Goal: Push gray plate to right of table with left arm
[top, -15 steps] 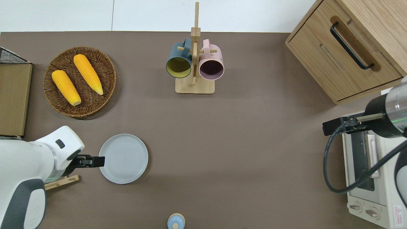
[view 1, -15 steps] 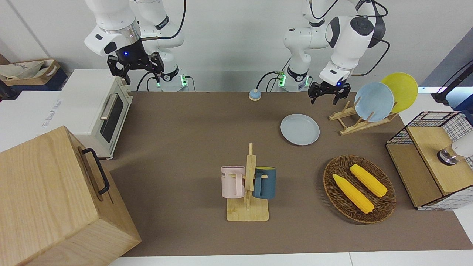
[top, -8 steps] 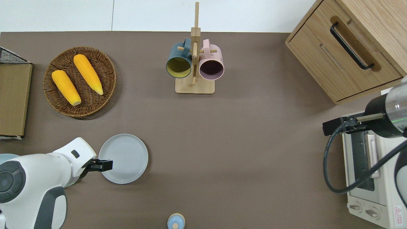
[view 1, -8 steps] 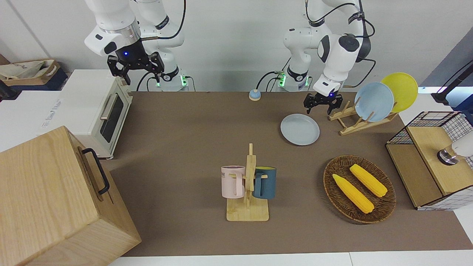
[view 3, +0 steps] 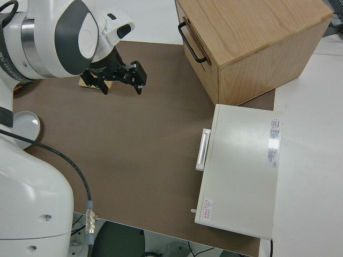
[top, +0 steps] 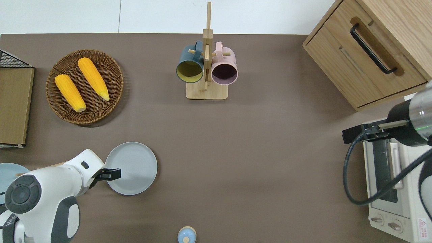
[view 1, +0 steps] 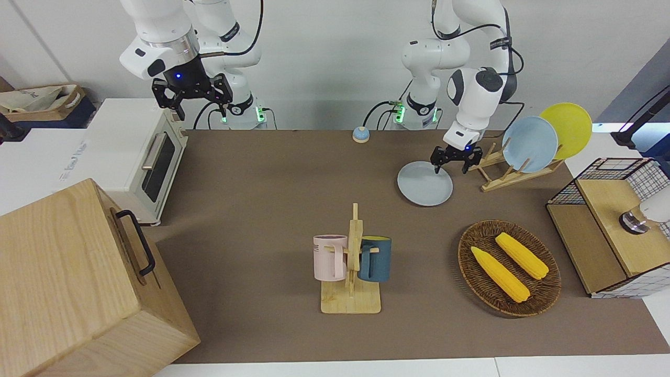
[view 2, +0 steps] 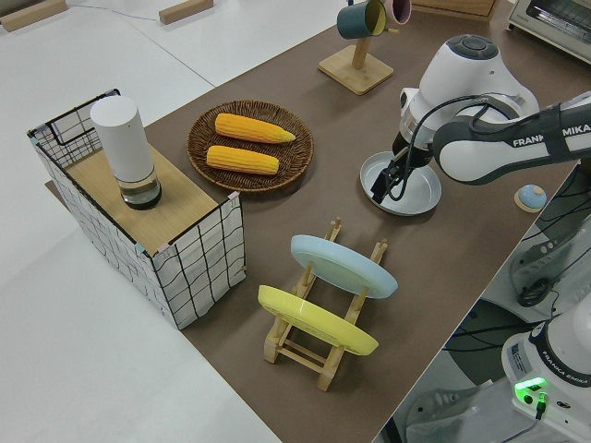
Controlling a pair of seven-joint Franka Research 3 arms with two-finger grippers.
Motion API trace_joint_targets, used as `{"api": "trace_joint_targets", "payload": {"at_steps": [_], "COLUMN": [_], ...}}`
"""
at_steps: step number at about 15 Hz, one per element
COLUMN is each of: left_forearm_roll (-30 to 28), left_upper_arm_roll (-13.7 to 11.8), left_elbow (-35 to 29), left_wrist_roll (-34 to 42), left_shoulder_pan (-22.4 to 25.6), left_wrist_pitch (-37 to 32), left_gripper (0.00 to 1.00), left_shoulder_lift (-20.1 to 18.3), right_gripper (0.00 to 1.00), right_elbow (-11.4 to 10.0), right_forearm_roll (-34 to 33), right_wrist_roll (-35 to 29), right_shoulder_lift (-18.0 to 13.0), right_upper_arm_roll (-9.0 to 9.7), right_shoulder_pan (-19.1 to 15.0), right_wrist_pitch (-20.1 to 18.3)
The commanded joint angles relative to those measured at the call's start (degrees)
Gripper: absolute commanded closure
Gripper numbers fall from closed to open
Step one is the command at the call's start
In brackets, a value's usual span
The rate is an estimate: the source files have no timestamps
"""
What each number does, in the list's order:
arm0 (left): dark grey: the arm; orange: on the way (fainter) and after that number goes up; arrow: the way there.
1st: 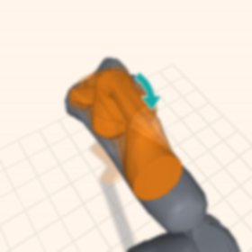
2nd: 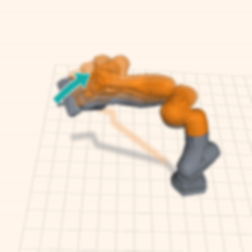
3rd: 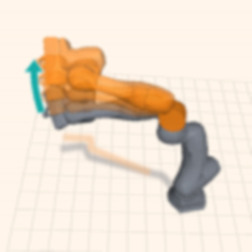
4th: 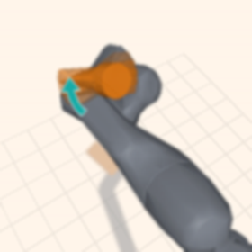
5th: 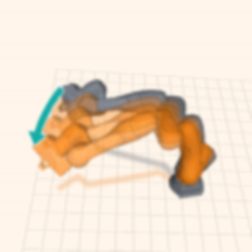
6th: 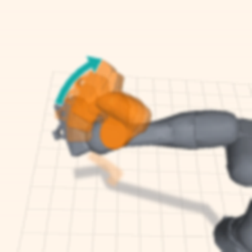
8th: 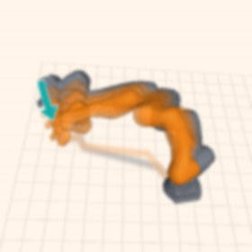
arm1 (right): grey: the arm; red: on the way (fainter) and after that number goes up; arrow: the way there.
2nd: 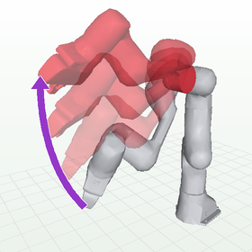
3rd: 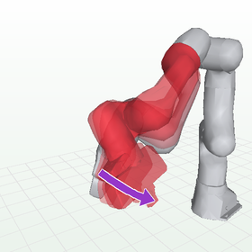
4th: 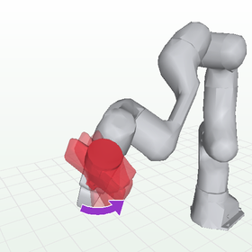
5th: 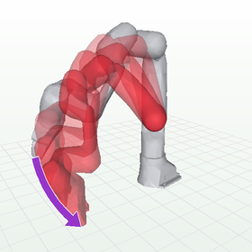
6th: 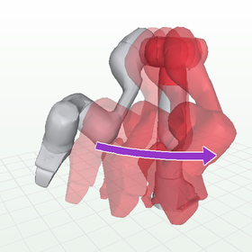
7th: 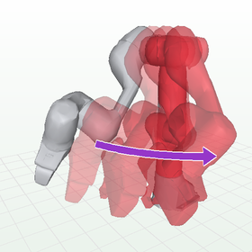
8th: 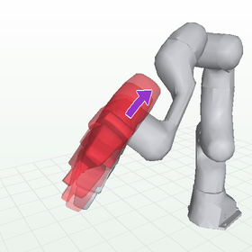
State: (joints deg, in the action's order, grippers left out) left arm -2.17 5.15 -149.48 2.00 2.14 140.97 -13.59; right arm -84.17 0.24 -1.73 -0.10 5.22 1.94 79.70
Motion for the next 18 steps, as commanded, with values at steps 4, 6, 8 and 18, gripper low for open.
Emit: {"api": "trace_joint_targets", "payload": {"at_steps": [4,6,8,18], "left_forearm_roll": [-0.56,-0.56,-0.56,-0.73], "left_upper_arm_roll": [0.21,0.21,0.21,0.21], "left_elbow": [-1.07,-1.16,-1.42,-1.34], "left_wrist_roll": [2.57,2.57,2.57,2.4], "left_shoulder_pan": [2.08,1.99,1.82,1.56], "left_wrist_pitch": [5.98,7.21,8.18,8.18], "left_gripper": [0.01,0.01,0.02,1.0], "left_shoulder_lift": [4.45,6.2,6.74,6.91], "right_gripper": [0.017,0.017,0.017,0.017], "right_elbow": [0.06,0.05,0.06,-0.03], "right_forearm_roll": [0.46,0.46,0.46,0.46], "right_wrist_roll": [0.15,0.06,0.06,0.15], "right_shoulder_lift": [-0.43,-0.43,-0.43,-0.43], "right_upper_arm_roll": [0.32,0.32,0.23,0.32], "right_shoulder_pan": [-0.63,-0.63,-0.63,-0.63], "right_wrist_pitch": [-0.69,-0.69,-0.69,-0.69]}}
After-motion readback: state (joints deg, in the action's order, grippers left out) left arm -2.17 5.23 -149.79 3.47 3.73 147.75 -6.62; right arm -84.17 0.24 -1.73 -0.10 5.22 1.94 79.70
